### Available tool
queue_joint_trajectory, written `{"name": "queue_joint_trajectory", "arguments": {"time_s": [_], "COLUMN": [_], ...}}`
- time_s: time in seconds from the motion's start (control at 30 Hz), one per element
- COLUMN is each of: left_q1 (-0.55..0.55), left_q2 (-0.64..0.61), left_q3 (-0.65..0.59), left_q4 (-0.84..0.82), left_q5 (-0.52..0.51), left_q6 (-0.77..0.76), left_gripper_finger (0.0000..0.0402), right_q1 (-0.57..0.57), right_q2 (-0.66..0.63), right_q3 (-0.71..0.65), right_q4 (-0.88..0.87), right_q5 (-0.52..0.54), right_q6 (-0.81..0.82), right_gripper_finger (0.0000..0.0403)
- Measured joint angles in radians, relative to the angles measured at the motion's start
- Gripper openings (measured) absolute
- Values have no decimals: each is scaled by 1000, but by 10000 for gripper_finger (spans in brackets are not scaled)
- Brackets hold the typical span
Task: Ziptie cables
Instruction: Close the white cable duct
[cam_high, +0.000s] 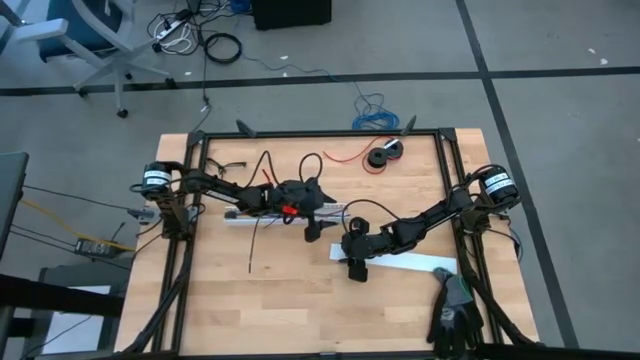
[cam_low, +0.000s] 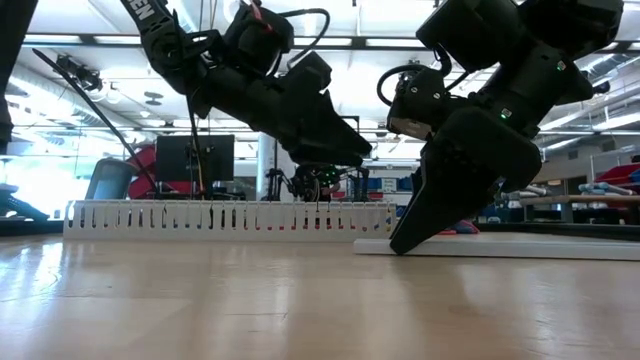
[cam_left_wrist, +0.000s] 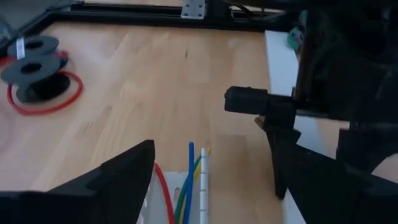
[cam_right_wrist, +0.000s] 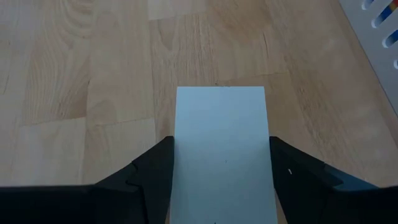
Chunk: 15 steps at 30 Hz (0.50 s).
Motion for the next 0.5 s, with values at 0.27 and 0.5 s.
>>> {"name": "queue_joint_trajectory", "arguments": {"time_s": [0.27, 0.5], "left_q1": [5, 16], "left_q2": [0, 24], "left_q3": [0, 0], "left_q4": [-54, -60], "left_q5": [16, 54], "left_q6": [17, 72], "left_gripper_finger": [344, 344], "right_q1": [0, 0], "right_q2": [0, 0], "right_q3": [0, 0], "right_q4": [0, 1], "right_q5": [0, 0], "right_q6": [0, 0], "right_gripper_finger": [226, 227]}}
